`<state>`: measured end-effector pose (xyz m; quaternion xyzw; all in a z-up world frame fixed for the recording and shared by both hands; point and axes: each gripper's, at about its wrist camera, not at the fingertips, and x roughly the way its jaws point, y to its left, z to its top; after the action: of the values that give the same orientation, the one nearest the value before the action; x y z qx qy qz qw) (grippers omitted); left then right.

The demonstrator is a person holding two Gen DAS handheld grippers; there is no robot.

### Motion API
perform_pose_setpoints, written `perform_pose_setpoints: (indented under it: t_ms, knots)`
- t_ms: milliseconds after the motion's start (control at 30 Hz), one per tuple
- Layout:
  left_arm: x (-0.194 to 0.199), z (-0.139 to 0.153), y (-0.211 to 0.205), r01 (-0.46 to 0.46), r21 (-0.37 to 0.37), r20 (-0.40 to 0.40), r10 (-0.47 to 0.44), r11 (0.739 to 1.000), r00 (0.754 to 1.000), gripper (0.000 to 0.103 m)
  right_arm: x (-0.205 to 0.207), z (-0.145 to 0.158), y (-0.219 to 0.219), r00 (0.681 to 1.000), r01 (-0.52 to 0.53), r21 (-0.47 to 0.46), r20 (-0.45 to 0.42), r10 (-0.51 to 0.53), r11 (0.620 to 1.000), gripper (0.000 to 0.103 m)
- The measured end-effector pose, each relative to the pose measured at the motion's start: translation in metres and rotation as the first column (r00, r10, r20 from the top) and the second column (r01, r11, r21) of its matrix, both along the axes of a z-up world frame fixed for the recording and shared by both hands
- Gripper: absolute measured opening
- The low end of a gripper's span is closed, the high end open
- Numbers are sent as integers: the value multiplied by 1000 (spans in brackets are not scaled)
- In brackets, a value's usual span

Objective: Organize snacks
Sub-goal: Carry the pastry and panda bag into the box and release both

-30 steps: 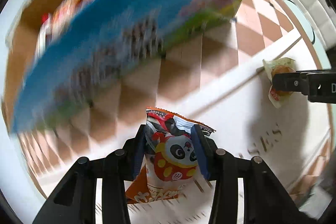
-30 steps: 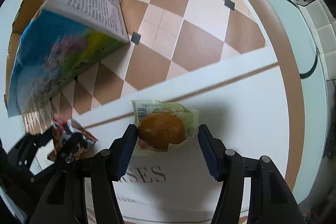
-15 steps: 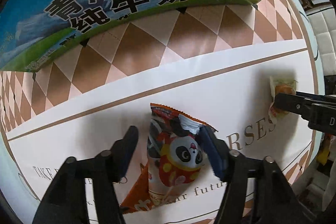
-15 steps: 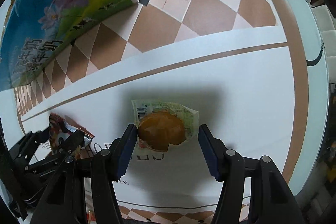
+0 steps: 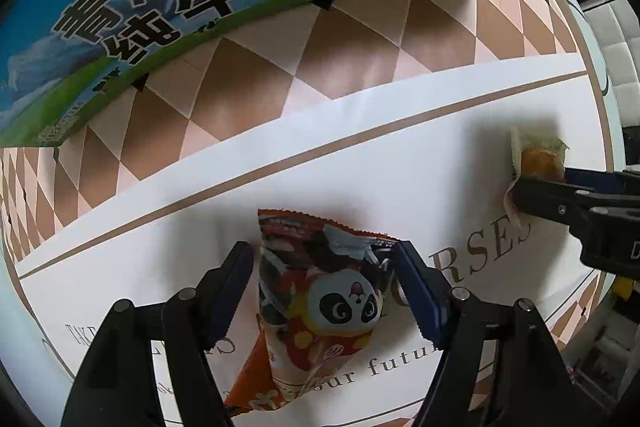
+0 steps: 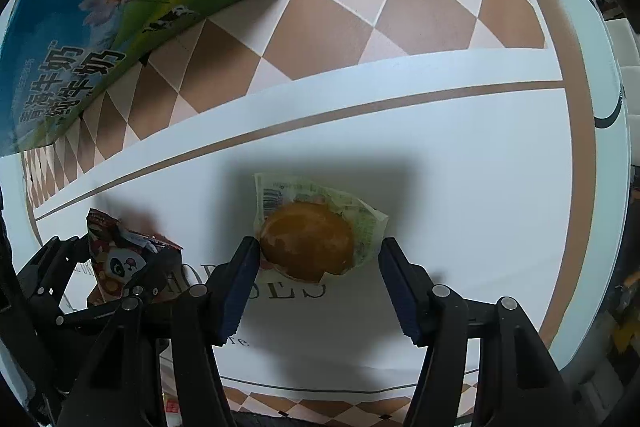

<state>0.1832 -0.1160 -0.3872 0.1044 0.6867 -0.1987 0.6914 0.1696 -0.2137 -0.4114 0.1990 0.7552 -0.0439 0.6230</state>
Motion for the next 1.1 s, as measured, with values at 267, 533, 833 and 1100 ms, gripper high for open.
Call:
perform_pose_setpoints:
  t_ms: [267,533,833,1100]
  knots:
    - [-10,22,9,-18,-18,3,18,1000,1000,50,1,-9,10,1000,7,-7,14,-7,1000,64]
    - [-9,37,13,-16,-36,-2,16,999,1000,41,-3,0,19,998,-11,-26,54,12,1000,62]
    - [-12,60,31,-34,-87,-21,32,996,999,33,-11,21,21,996,-18,-3,92,18,1000,61]
    - [2,75,80,-182,-212,-155,151,960,976,31,-7,47,23,990,-9,28,138,5,1000,61]
